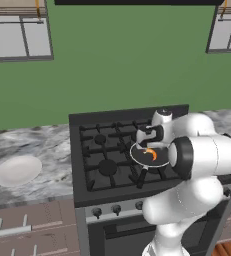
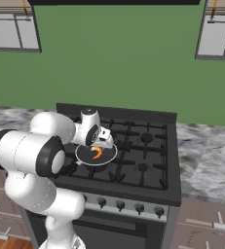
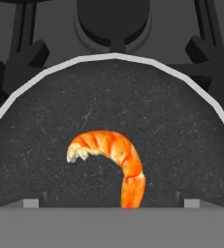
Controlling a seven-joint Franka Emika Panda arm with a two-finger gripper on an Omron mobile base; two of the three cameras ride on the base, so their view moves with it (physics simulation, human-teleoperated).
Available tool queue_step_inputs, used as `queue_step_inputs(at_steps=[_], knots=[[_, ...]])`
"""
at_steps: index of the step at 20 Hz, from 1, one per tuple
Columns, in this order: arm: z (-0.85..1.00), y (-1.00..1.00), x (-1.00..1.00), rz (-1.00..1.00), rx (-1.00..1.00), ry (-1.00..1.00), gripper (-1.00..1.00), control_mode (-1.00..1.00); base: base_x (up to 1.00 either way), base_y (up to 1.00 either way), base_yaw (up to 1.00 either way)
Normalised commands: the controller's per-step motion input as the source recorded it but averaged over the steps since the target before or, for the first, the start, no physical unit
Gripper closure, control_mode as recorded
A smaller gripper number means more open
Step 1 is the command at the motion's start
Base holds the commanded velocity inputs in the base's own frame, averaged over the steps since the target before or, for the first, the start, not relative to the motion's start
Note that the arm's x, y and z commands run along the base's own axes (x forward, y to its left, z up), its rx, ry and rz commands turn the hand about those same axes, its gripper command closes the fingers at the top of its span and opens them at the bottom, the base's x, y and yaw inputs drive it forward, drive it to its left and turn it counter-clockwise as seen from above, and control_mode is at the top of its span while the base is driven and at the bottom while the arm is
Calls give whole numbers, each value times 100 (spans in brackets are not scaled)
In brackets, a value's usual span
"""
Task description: Place the shrimp on the plate and place the potato on the same plate.
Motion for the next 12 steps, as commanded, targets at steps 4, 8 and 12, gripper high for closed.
queue_step_inputs(at_steps=[4,8,12], knots=[[-9,-2,4,0,0,4,-100,-100,0,0,0],[-10,0,0,0,0,3,-100,-100,0,0,0],[-9,0,-2,0,0,1,-100,-100,0,0,0]])
